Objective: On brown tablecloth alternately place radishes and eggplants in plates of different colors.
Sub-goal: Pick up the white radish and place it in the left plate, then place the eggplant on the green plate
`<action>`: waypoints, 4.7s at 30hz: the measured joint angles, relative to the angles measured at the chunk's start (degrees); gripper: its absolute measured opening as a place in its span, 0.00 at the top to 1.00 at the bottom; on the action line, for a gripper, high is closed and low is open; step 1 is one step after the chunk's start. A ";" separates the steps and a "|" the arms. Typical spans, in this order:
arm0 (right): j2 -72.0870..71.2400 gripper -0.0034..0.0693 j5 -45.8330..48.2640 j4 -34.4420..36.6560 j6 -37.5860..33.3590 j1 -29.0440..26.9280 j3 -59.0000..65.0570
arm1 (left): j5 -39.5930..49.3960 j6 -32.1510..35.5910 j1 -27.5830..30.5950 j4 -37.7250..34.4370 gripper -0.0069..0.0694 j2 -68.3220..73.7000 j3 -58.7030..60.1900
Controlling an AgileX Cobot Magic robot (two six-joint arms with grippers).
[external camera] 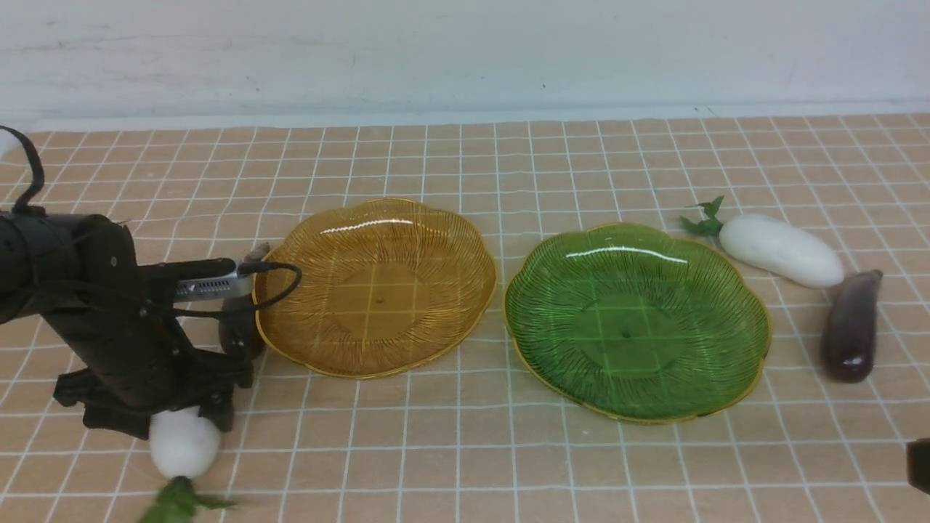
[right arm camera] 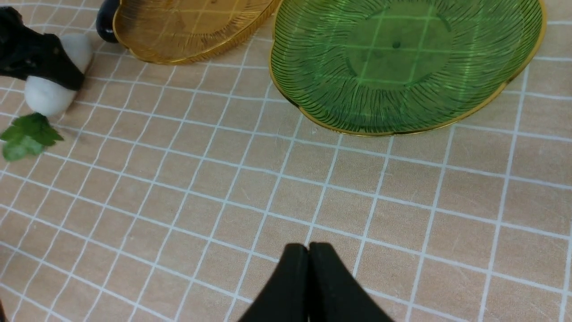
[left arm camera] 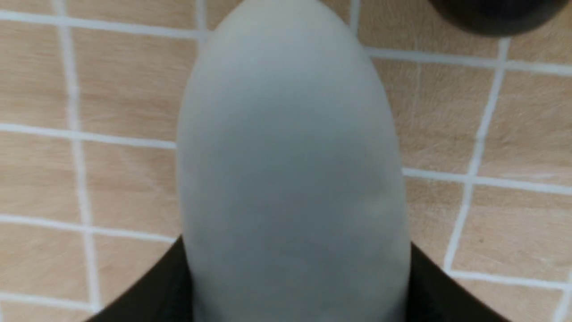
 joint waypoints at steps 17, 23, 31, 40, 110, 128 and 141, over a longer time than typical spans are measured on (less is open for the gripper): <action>0.00 0.97 0.00 0.04 0.47 0.00 0.00 | -17.28 10.86 -9.11 -15.02 0.35 8.89 -18.42; 0.00 0.97 0.00 0.04 0.47 0.00 0.00 | -13.07 16.00 -9.11 -15.22 0.16 10.80 -21.62; 0.00 0.97 -0.35 0.04 0.53 0.00 0.00 | -7.09 13.03 -8.50 -6.50 0.31 7.89 -27.77; 0.00 0.97 0.35 0.04 0.94 0.00 0.00 | -12.49 5.63 0.19 1.37 0.90 11.70 -29.67; 0.10 0.97 -3.68 -7.70 9.36 0.00 -0.05 | -4.09 23.29 -25.54 -36.67 0.64 20.17 -42.31; 33.71 0.97 -7.77 -31.36 32.28 -0.39 -20.27 | 7.62 20.28 -25.88 -30.76 0.25 24.03 -49.75; 55.83 0.68 -8.45 -25.90 25.48 -7.50 -32.94 | 20.03 19.74 -15.78 -15.58 0.91 10.98 -51.32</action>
